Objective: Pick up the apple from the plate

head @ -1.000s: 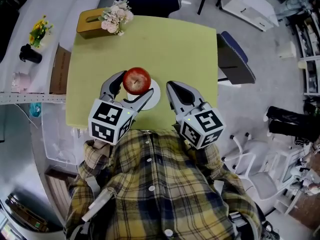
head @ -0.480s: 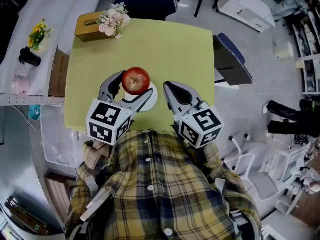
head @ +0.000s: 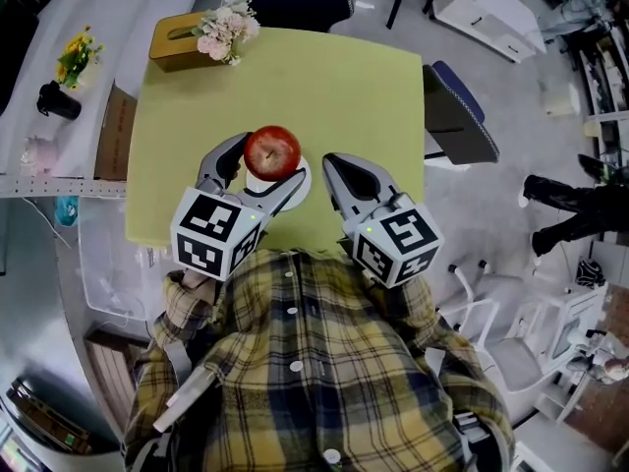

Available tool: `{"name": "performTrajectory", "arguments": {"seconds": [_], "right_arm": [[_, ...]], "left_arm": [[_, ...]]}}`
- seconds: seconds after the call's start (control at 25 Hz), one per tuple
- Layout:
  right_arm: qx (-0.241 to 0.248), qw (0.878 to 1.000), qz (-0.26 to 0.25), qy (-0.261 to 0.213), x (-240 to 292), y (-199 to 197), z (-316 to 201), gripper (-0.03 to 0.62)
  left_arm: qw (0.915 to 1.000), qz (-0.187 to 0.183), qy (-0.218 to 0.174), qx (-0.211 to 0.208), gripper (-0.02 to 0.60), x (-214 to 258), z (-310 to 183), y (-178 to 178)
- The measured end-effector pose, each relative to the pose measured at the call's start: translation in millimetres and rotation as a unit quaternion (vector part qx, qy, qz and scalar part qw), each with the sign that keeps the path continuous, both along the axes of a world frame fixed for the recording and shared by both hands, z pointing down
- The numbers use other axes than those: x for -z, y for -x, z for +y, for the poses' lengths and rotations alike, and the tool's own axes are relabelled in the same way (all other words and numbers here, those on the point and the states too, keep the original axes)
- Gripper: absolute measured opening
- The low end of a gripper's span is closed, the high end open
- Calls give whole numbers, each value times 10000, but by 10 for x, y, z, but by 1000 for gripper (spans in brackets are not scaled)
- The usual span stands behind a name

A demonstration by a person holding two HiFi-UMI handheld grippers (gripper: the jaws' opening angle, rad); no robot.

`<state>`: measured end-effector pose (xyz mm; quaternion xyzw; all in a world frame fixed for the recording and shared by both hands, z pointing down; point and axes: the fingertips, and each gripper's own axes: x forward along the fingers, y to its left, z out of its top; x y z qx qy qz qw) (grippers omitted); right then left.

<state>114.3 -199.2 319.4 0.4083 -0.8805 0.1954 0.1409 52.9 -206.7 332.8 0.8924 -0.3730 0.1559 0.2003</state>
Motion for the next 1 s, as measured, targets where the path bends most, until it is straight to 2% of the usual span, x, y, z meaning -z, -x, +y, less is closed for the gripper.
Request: {"name": "performTrajectory", "arguments": {"seconds": [0.48, 0.72, 1.0], "right_arm": [[-47, 10000, 23, -4, 25, -70, 21, -3], [6, 10000, 40, -70, 48, -87, 35, -3], [-56, 9996, -1, -283, 178, -361, 67, -3]], "left_arm": [[9999, -95, -22, -71, 410, 17, -15, -62], [10000, 29, -65, -24, 410, 70, -40, 24], [9989, -237, -119, -384, 410, 123, 14, -158]]}}
